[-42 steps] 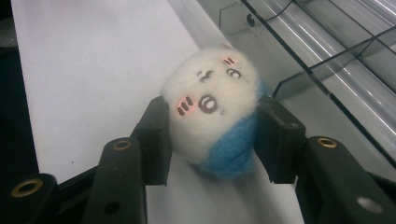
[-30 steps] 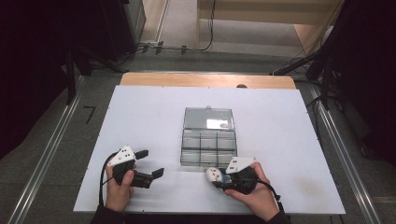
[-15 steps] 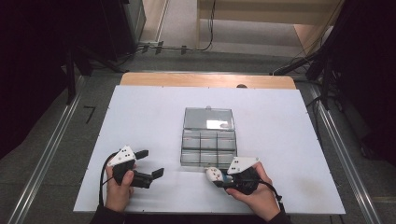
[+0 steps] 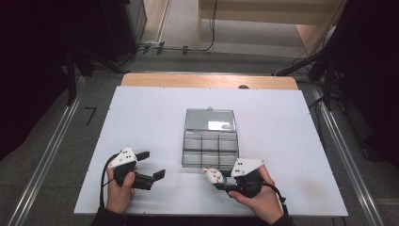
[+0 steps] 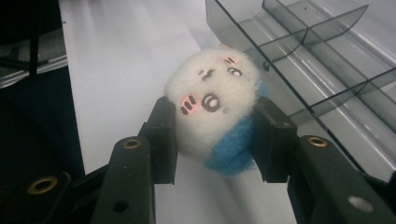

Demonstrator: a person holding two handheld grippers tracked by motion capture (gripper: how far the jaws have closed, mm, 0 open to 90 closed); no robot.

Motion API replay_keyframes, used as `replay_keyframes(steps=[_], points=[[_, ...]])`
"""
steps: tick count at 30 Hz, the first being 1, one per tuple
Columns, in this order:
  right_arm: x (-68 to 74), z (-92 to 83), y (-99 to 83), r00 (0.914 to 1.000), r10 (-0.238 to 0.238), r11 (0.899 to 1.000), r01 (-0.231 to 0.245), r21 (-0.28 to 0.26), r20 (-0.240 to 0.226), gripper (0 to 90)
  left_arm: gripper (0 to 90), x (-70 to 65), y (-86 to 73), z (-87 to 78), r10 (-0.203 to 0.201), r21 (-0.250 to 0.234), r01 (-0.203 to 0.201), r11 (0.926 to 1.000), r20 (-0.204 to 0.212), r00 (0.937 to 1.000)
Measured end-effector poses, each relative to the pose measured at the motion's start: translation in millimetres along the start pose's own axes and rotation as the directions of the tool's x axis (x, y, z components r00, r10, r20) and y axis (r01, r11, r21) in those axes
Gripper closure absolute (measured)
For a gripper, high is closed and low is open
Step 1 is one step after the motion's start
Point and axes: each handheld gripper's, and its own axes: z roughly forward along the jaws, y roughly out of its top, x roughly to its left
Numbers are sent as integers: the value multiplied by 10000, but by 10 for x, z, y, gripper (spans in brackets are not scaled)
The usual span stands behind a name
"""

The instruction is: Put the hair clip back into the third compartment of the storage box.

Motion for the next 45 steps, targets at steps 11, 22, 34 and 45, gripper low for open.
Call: replay_keyframes(steps=[11,22,34,45], points=[[-22,-89,40,9999,-4,9996,1,-278,-105,540,0,-6,0,5,30,8,-30,10000,8,10000],[-64,-170,82,9998,110,9982,-118,-581,-136,539,0,-6,0,6,25,3,-25,10000,22,10000],[-128,-215,117,9997,228,9966,-237,-789,-127,538,0,-9,-2,6,41,-15,-41,10000,20,10000],[-206,-201,181,9990,436,9955,-441,-835,-77,538,0,-14,-4,7,50,-11,-50,10000,2,10000]])
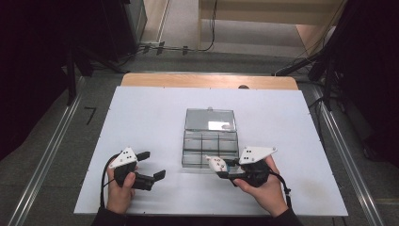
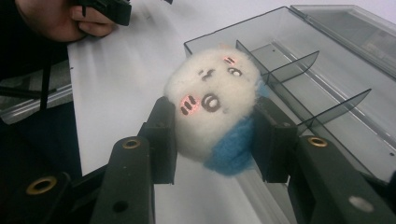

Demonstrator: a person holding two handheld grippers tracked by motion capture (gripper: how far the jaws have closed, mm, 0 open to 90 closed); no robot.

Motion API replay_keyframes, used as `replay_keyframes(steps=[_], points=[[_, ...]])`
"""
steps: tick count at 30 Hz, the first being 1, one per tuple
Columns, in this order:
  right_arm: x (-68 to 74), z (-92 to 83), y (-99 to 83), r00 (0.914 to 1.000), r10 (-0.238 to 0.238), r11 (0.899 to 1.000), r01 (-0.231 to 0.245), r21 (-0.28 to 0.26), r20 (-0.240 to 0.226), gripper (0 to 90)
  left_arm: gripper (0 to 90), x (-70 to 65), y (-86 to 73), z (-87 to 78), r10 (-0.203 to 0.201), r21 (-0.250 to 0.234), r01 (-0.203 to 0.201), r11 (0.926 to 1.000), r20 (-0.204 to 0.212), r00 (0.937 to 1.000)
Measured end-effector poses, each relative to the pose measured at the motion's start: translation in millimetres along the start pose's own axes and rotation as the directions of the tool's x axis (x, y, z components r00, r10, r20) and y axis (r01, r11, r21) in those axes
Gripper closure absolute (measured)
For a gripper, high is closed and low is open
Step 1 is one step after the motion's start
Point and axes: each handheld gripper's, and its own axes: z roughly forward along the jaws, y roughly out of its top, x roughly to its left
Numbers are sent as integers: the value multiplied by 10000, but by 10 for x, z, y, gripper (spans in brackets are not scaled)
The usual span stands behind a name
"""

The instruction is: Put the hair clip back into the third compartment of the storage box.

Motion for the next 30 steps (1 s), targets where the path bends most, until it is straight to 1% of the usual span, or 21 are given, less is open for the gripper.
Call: replay_keyframes(steps=[17,22,30], points=[[-161,-2,129,9998,51,9999,-49,-118,181,537,0,0,-3,-1,-39,-23,39,10000,-13,10000],[-212,17,156,9997,128,9999,-126,-113,208,537,0,0,-3,-2,-40,-24,40,10000,-13,10000],[-279,46,222,9996,102,9998,-96,-194,270,537,0,0,-4,0,-44,-28,44,10000,-22,10000]])
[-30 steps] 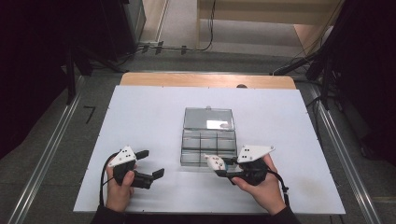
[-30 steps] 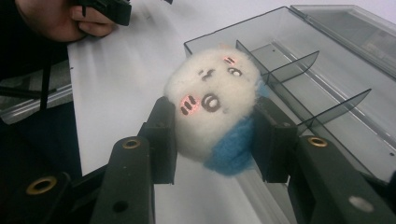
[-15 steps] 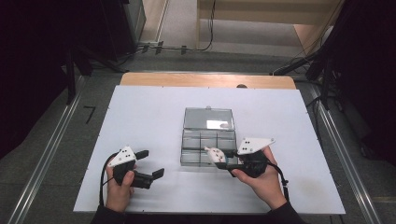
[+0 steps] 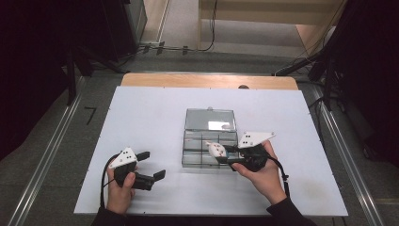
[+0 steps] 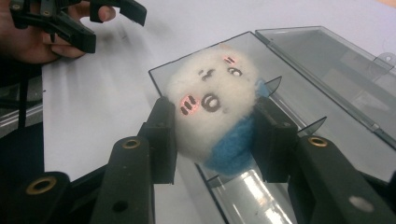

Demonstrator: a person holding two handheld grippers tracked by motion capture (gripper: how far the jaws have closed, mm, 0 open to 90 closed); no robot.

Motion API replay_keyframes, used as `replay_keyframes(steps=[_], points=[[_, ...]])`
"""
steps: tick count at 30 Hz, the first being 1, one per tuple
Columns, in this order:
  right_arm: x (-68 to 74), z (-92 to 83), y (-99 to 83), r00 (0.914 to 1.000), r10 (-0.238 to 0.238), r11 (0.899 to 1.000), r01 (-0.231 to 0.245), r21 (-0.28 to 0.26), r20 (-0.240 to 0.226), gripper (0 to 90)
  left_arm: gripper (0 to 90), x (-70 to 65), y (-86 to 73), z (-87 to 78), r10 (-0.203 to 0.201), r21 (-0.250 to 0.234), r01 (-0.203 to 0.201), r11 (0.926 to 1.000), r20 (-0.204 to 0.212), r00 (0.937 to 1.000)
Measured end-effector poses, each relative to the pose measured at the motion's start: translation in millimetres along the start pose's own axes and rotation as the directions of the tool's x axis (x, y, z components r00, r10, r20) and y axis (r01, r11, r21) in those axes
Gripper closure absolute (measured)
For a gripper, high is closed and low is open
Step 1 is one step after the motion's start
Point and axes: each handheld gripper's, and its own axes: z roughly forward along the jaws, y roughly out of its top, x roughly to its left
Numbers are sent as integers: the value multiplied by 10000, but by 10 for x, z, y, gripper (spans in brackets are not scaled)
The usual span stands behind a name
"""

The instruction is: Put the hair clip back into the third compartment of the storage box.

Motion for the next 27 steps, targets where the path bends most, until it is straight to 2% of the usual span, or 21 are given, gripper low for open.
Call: replay_keyframes(steps=[7,27], points=[[-90,9,22,9999,9,10000,-8,-32,125,536,0,-4,0,8,67,27,-67,10000,14,10000],[-347,-19,-87,9963,624,9980,-622,-66,594,525,0,-13,0,20,161,136,-162,9998,22,9999]])
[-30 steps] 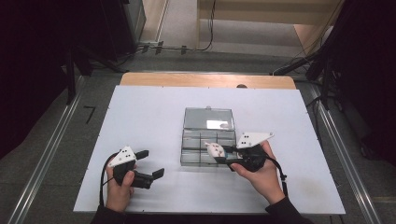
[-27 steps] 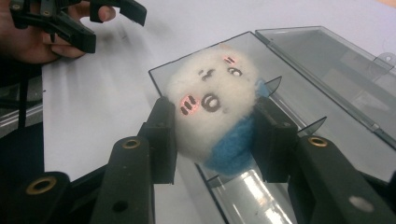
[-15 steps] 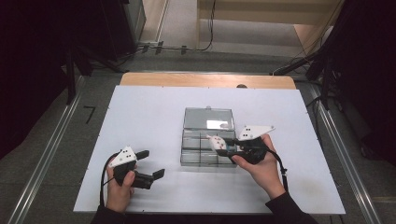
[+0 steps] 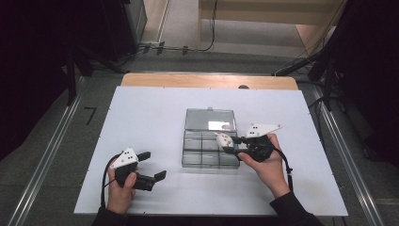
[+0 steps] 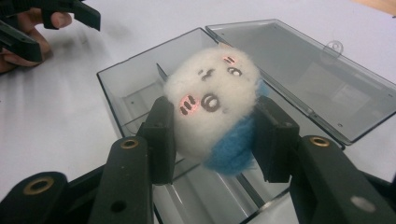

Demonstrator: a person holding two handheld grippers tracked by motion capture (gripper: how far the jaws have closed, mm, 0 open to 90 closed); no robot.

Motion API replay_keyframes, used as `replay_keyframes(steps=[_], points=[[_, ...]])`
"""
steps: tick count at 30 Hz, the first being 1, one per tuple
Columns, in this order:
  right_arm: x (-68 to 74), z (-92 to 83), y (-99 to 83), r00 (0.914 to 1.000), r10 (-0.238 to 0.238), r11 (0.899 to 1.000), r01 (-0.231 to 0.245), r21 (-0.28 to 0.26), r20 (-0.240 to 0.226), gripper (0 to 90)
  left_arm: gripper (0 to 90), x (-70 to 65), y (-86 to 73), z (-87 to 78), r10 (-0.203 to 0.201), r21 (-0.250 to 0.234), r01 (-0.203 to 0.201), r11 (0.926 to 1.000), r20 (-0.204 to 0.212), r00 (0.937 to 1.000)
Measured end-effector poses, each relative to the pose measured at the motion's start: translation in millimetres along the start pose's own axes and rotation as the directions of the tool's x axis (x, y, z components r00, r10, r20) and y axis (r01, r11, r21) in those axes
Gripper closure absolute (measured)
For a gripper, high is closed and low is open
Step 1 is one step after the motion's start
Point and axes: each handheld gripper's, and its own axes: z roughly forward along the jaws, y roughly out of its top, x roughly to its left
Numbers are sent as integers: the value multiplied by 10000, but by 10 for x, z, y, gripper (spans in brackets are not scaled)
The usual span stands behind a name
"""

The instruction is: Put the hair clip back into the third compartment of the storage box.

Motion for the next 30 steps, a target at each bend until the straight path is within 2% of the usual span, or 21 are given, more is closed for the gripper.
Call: replay_keyframes(steps=[9,16,23,30], points=[[-68,78,-70,9997,110,9996,-117,271,236,510,0,-2,0,3,28,14,-28,10000,6,10000],[-97,113,-100,9981,145,9991,-170,397,607,486,0,-3,0,3,37,22,-37,10000,5,10000],[-127,113,-117,9932,193,9994,-224,261,1146,438,0,-3,1,3,35,38,-35,10000,-4,10000],[-132,110,-124,9904,257,9995,-281,152,1357,391,0,-6,0,6,25,27,-25,10000,0,10000]])
